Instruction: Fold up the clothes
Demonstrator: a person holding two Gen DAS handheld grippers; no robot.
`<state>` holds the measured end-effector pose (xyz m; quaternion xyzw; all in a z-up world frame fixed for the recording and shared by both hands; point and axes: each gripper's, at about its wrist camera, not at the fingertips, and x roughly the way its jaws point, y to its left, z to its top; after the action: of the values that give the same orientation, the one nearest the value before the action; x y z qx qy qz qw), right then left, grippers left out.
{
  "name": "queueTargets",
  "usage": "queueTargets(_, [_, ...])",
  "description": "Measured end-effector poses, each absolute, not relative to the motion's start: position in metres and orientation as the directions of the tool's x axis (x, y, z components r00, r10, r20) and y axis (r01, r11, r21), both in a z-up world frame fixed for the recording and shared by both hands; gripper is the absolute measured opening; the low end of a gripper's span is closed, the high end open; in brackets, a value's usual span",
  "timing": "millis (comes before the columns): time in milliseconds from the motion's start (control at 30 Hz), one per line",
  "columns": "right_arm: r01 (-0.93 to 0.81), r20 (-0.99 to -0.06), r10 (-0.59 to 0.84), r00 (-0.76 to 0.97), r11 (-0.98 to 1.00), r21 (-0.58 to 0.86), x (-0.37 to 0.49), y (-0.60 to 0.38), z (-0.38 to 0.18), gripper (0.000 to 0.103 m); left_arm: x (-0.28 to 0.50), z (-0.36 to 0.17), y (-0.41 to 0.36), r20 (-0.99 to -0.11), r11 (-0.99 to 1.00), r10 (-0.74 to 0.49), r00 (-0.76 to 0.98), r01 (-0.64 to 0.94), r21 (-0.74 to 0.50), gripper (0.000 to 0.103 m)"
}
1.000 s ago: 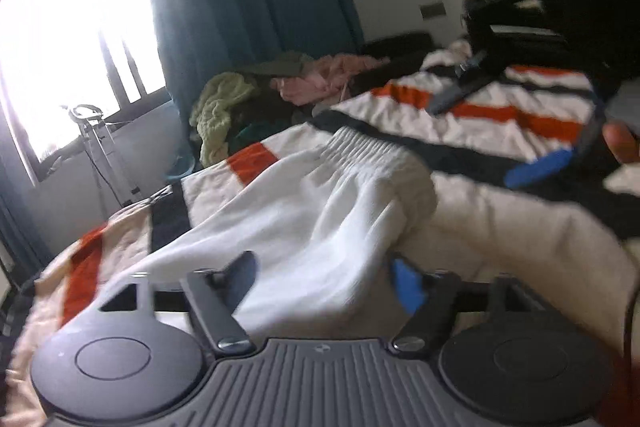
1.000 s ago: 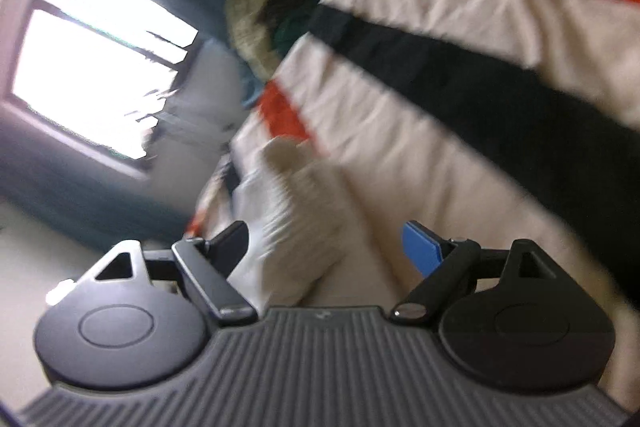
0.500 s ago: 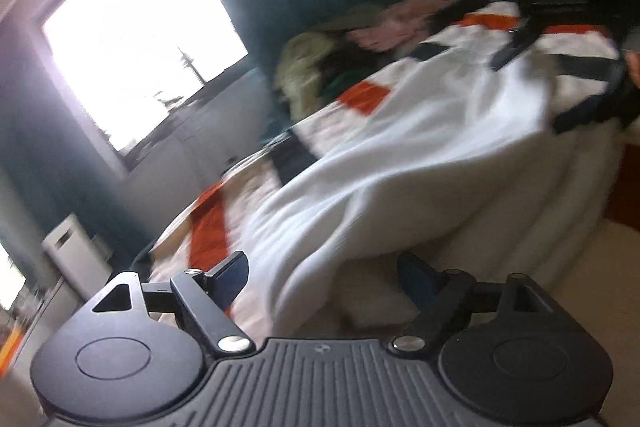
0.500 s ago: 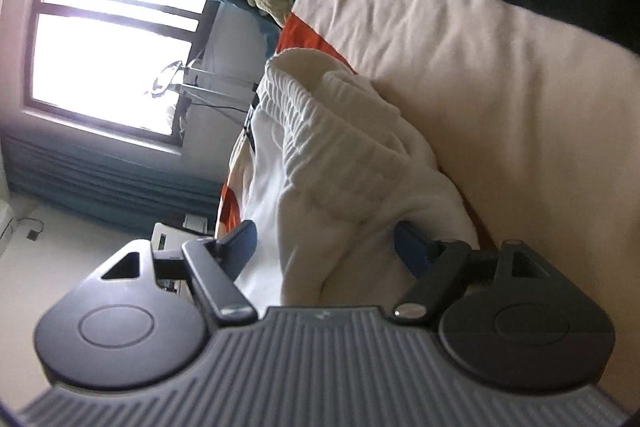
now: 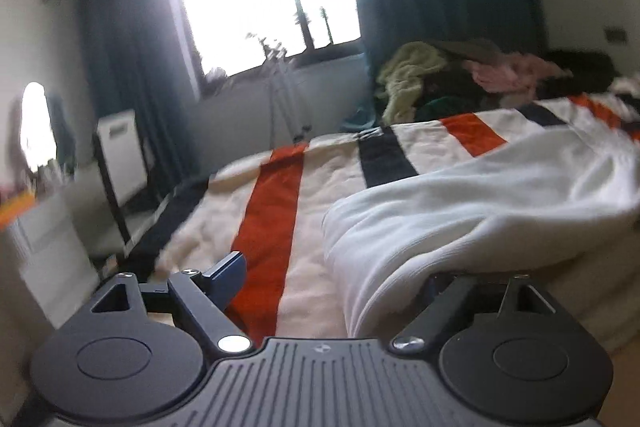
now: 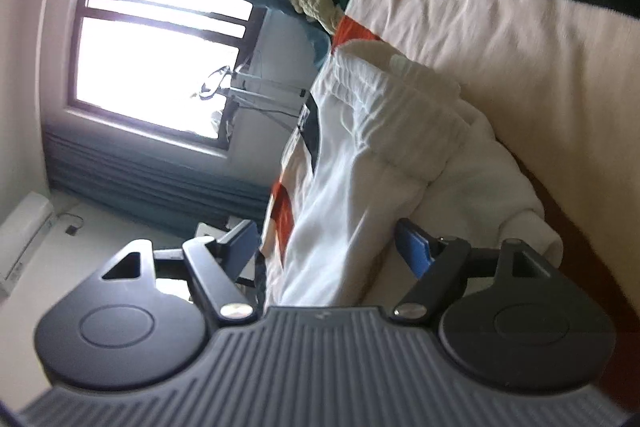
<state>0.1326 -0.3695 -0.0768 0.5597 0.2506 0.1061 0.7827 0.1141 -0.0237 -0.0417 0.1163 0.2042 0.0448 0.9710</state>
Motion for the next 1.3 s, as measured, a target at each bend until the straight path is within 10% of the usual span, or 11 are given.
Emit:
queueTargets(133, [0.16, -0.346, 0.387, 0.855, 0.437, 0.885, 0.149, -0.368, -0.082, 0.072, 0.115, -0.043, -0.012, -0.416, 0.976, 0.159, 0.895, -0.078, 0.205, 0.09])
queueTargets(300, [0.183, -0.405, 0.307, 0.861, 0.557, 0.81, 0.151, -0.362, -0.081, 0.022, 0.113, -0.047, -0.01, -0.427, 0.975, 0.177, 0.887, -0.097, 0.202, 0.091])
queueTargets(567, [0.177, -0.424, 0.144, 0.894, 0.756, 0.63, 0.126, -0.347, -0.056, 0.019, 0.122, -0.064, 0.02, -0.626, 0.982, 0.074, 0.776, -0.167, -0.091, 0.093])
queueTargets(733, [0.237, -0.478, 0.158, 0.864, 0.711, 0.663, 0.122, -0.357, -0.072, 0.031, 0.121, -0.071, 0.036, -0.677, 0.959, 0.023, 0.736, -0.208, -0.193, 0.094])
queueTargets(900, [0.341, -0.527, 0.116, 0.842, 0.642, 0.687, 0.113, -0.371, -0.078, 0.085, 0.116, -0.069, 0.044, -0.684, 0.945, 0.007, 0.73, -0.228, -0.234, 0.094])
queueTargets(1300, [0.207, -0.497, 0.311, 0.81, 0.641, 0.739, 0.14, -0.359, -0.098, 0.092, 0.113, -0.074, 0.07, -0.693, 0.853, -0.066, 0.718, -0.319, -0.412, 0.095])
